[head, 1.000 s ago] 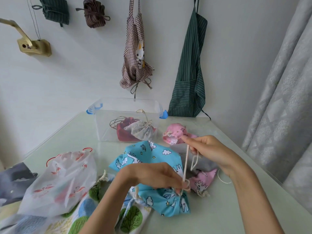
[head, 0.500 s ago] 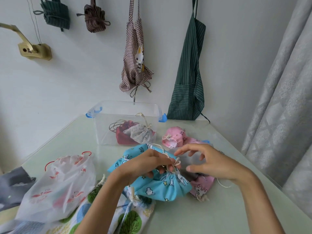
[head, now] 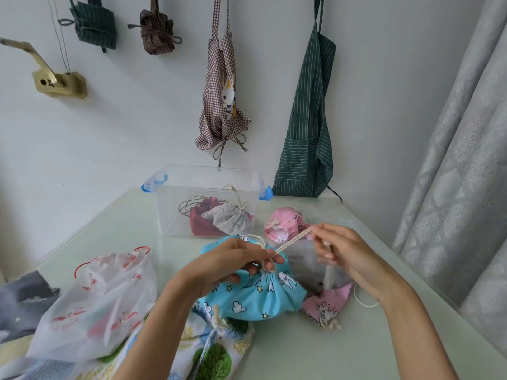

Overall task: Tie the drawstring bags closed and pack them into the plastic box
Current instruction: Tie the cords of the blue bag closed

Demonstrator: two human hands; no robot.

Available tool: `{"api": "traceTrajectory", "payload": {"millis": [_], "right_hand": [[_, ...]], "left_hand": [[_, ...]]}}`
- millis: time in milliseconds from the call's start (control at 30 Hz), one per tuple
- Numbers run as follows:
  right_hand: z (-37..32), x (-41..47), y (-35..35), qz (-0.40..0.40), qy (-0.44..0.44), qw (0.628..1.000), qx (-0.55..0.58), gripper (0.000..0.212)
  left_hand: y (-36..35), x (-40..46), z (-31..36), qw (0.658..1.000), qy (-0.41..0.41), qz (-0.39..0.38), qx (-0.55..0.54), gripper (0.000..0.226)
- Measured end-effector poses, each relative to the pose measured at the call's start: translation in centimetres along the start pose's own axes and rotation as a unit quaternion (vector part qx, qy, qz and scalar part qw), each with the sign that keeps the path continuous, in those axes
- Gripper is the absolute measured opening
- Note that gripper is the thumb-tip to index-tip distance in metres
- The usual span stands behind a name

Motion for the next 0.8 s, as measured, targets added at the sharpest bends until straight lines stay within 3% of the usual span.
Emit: {"api": "traceTrajectory", "payload": {"millis": [100, 167, 233, 300, 400, 500, 600, 800], "right_hand": [[1.0, 0.4, 2.6, 0.149, -0.015, 0.973, -0.174, 0.017], [0.9, 0.0, 3.2, 0.176, -0.025, 0.946, -0.269, 0.007], [0.1, -0.1, 2.6, 0.131, 0.015, 0.948, -0.289, 0.018], [-1.0, -0.5, 0.9, 0.021, 0.045, 0.953, -0.299, 0.031], [-0.7, -0.9, -1.8, -0.108, 0.026, 0.935, -0.336, 0.034], [-0.6, -0.7, -2.7, -0.066, 0.021, 0.937, -0.344, 0.012], [-1.0, -0.7, -2.0, -0.026, 0.035, 0.957, -0.286, 0.005], [-2.6, -1.8, -2.7, -0.098, 0.074, 0.970, -0.210, 0.007]], "left_hand": [[0.1, -0.1, 0.1, 1.000, 0.000, 0.010, -0.003, 0.026], [0.0, -0.1, 0.1, 1.000, 0.005, 0.011, -0.002, 0.029], [-0.2, -0.1, 0.1, 1.000, 0.008, 0.010, 0.004, 0.030], [-0.3, -0.1, 0.1, 1.000, 0.009, 0.011, 0.007, 0.027], [-0.4, -0.2, 0.3, 1.000, 0.006, 0.007, 0.002, 0.024], [-0.4, -0.1, 0.1, 1.000, 0.008, 0.007, 0.000, 0.026], [-0.1, 0.1, -0.2, 0.999, 0.025, 0.026, -0.018, 0.026], [-0.3, 0.3, -0.1, 0.994, 0.015, 0.017, -0.110, 0.024]]}}
Point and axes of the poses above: each hand's wrist, its own x-axis towards the middle knuckle, its own y-axis out of the back of the hand, z = x × y, the point moved 4 cm from there along x, towards the middle knuckle, and after that the axes turned 6 degrees about x, right-handed, at the moved point
